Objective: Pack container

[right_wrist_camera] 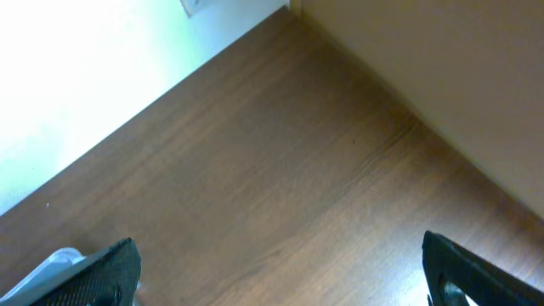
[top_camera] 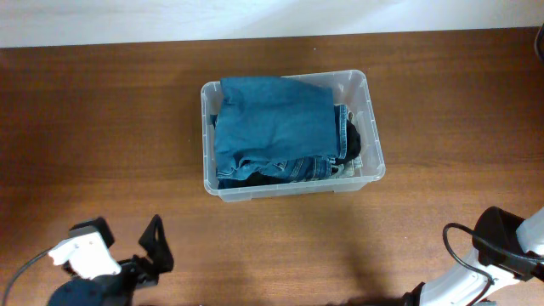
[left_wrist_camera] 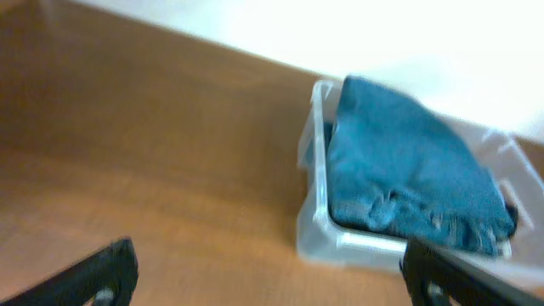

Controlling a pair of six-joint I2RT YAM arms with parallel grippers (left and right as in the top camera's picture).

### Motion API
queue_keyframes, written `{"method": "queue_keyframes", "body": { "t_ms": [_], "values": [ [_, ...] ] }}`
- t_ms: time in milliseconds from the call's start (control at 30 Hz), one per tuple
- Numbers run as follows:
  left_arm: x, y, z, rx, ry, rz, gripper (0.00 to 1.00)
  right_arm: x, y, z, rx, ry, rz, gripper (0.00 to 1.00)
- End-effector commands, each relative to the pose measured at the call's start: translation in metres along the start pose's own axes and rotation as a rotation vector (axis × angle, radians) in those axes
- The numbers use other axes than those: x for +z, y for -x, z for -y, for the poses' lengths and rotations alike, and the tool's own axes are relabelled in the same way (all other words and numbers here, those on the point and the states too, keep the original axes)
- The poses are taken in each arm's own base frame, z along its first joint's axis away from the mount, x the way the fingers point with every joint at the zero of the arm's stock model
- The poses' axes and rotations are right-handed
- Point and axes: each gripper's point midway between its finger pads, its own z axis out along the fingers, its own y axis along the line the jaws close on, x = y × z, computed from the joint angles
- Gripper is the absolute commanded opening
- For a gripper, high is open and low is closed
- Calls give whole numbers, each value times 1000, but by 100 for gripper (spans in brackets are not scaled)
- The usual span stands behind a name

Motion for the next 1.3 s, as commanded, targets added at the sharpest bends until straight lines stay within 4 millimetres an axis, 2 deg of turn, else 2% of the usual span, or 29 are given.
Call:
{"method": "queue_keyframes", "body": {
  "t_ms": [0,100,433,800,1267],
  "values": [
    [23,-16,4,-17,-63,59,99,-5,-1,3,2,-6,5,98],
    [34,-20,9,-22,-111,112,99,-5,-1,3,2,-6,5,98],
    [70,-49,3,-31,-141,193,99,-5,-1,3,2,-6,5,98],
    [79,-25,13,-55,-231,434,99,-5,-1,3,2,-6,4,98],
    [116,-77,-2,-40,-179,312,99,-5,-1,3,2,-6,5,98]
  ]
}}
